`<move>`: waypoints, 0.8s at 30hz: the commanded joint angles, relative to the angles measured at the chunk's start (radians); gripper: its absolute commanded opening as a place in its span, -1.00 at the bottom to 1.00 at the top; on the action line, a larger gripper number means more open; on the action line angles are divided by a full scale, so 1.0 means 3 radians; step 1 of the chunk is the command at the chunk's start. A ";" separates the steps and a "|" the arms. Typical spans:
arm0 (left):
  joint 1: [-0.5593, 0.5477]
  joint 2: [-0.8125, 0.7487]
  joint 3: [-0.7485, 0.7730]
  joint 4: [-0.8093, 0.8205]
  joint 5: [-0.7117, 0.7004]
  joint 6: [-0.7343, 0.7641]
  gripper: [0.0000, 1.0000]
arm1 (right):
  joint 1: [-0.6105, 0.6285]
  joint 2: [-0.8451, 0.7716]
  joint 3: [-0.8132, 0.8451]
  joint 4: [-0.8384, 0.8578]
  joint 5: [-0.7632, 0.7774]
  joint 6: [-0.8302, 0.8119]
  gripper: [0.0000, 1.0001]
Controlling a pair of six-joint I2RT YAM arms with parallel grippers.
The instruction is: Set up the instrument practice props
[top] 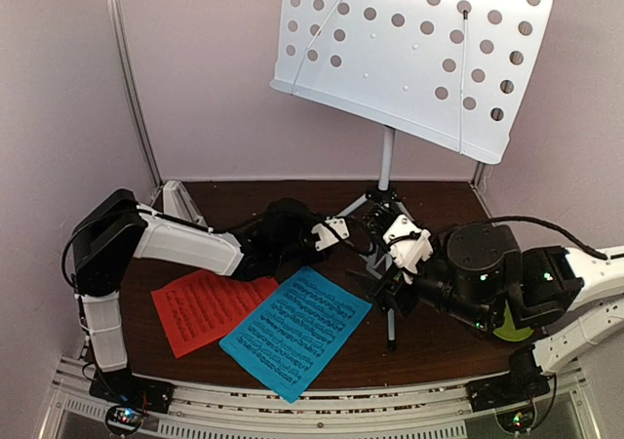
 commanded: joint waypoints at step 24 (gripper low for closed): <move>0.0301 0.0168 0.0556 -0.1102 0.0981 -0.0521 -0.05 | -0.1011 -0.0314 -0.1520 0.0335 -0.0635 0.1913 0.65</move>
